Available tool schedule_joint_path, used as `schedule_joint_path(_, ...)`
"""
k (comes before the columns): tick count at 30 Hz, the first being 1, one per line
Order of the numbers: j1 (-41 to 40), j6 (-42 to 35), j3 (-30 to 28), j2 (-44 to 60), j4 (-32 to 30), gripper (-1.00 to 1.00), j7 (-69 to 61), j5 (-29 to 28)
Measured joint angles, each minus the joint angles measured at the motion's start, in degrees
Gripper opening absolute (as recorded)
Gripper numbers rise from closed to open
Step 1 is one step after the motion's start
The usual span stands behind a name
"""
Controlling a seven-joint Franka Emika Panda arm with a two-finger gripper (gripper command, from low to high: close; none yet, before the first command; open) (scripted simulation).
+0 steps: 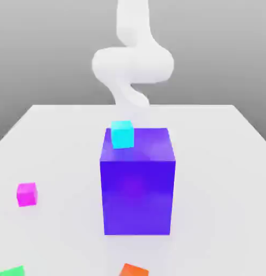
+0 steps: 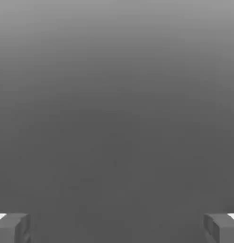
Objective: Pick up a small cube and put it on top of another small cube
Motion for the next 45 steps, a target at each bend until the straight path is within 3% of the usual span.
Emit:
schedule_joint_path(21, -24.61, 26.08, -19.03, 44.15, -21.69, 0.00, 18.87, 5.93)
schedule_joint_path(27, -32.29, 35.10, -9.78, 56.74, -20.26, 0.00, 11.33, 17.41)
schedule_joint_path(28, -34.43, 36.74, -7.30, 58.78, -19.81, -1.00, 10.19, 18.89)
schedule_joint_path(35, -35.08, 37.21, -6.59, 59.29, -19.70, -1.00, 10.06, 19.07)
schedule_joint_path(41, -29.95, 28.97, -14.45, 48.23, -22.30, -1.00, 19.10, 7.10)
schedule_joint_path(45, -27.72, 23.90, -12.86, 49.02, -16.32, -1.00, 19.84, 4.60)
